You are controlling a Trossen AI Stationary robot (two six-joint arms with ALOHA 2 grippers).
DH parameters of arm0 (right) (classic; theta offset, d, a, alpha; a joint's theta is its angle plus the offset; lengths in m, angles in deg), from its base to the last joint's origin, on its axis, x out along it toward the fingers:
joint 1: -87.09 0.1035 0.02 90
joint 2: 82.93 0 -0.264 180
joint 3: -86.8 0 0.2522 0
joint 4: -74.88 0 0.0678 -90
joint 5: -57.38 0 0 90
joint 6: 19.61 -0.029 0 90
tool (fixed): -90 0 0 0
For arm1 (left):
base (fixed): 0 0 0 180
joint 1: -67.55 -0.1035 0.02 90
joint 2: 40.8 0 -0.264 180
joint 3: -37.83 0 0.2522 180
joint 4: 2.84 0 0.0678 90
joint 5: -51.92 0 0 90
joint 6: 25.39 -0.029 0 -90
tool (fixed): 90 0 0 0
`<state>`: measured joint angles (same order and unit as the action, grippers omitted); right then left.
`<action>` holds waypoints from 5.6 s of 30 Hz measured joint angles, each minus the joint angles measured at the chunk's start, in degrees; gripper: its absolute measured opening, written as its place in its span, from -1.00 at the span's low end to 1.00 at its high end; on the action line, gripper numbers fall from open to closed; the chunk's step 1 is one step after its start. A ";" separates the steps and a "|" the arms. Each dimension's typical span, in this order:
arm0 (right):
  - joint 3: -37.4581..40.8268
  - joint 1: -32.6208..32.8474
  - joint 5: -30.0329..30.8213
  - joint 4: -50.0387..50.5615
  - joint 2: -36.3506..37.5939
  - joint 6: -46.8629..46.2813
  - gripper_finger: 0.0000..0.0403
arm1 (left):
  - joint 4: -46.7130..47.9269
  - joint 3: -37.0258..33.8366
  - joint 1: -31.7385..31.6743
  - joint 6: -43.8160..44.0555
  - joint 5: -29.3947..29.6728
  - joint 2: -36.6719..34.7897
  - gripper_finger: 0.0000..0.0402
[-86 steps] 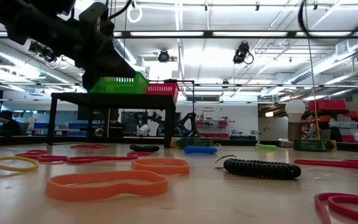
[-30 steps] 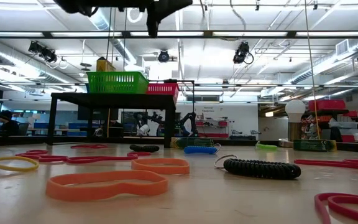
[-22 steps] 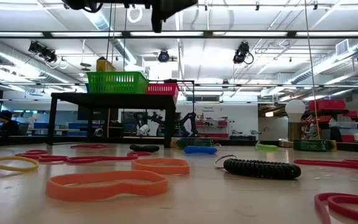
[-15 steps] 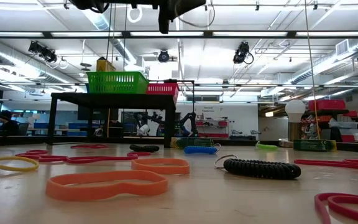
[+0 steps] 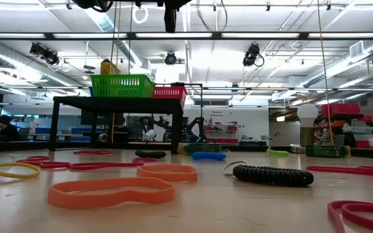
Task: Pick & Place Office Desk Supplies
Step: Put the yellow rubber band into the red bin, then put the black spring keychain into the blue bin
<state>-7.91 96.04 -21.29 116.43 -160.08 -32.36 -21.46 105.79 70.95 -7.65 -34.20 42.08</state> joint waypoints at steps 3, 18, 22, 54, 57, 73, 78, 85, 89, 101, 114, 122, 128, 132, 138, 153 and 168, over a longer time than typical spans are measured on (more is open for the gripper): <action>0.00 0.01 1.92 0.05 0.00 0.00 -0.95 | 0.79 0.00 0.02 2.08 0.12 -0.48 -0.97; 0.00 -0.61 6.89 1.93 0.00 -0.84 -0.49 | 22.90 0.00 2.34 11.94 7.40 -15.19 -0.98; 0.00 -0.60 7.07 2.38 0.00 1.47 -0.58 | 23.18 0.11 1.67 13.50 10.92 -18.12 -0.98; 0.10 -1.87 6.45 4.16 -2.10 4.74 -0.98 | 35.45 13.11 -41.93 6.12 -2.33 -2.85 -0.97; 0.07 -1.87 6.46 3.59 -2.64 4.73 -0.97 | 35.33 13.09 -42.35 5.88 -3.50 -0.18 -0.97; 0.09 -2.16 6.45 3.82 -2.71 4.88 -0.97 | 44.48 18.24 -42.93 1.42 -4.33 3.52 -0.67; 0.09 -2.82 6.24 3.78 -2.71 6.16 -0.97 | 54.68 23.34 -44.15 -4.89 -4.44 3.90 -0.54; 0.09 -3.84 4.96 3.73 -2.71 6.64 -0.97 | 66.27 30.03 -46.42 -8.34 -6.61 7.35 -0.46; 0.09 -4.07 4.96 3.69 -2.71 6.64 -0.97 | 70.74 34.79 -45.92 -12.06 -6.77 9.37 -0.36; 0.09 -4.07 4.95 3.34 -2.71 6.64 -0.97 | 82.45 43.41 -44.05 -21.33 -1.61 11.60 -0.05; 3.12 -3.90 6.55 5.54 -2.27 7.48 -0.97 | 75.42 29.55 -30.91 -19.59 1.30 -0.04 -0.96; 13.57 -3.90 7.44 -4.09 1.76 1.83 -0.97 | 50.52 8.19 -20.69 -10.65 7.12 -7.86 -0.92; 16.00 -3.98 10.66 -4.79 4.08 -1.78 -0.97 | 46.49 5.56 -19.24 -0.55 10.39 -4.75 -0.81; 16.17 -3.51 12.10 -4.10 5.59 -2.89 -0.97 | 46.59 5.62 -15.03 -2.06 15.43 -5.20 -0.86; 16.17 -1.64 13.75 -3.57 7.11 -3.52 -0.97 | 50.32 5.60 -11.27 -1.66 15.73 -4.87 -0.91; 21.88 2.89 15.28 2.29 7.93 -11.39 -0.97 | 62.66 5.60 5.53 12.26 20.18 -5.01 -0.95; 37.59 6.83 15.30 -14.23 7.87 -24.03 -0.97 | 55.77 -6.57 21.45 26.81 23.16 -6.93 -0.98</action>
<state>29.68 102.87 -5.99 102.20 -152.21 -56.39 34.31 99.22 92.39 19.16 -11.04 35.15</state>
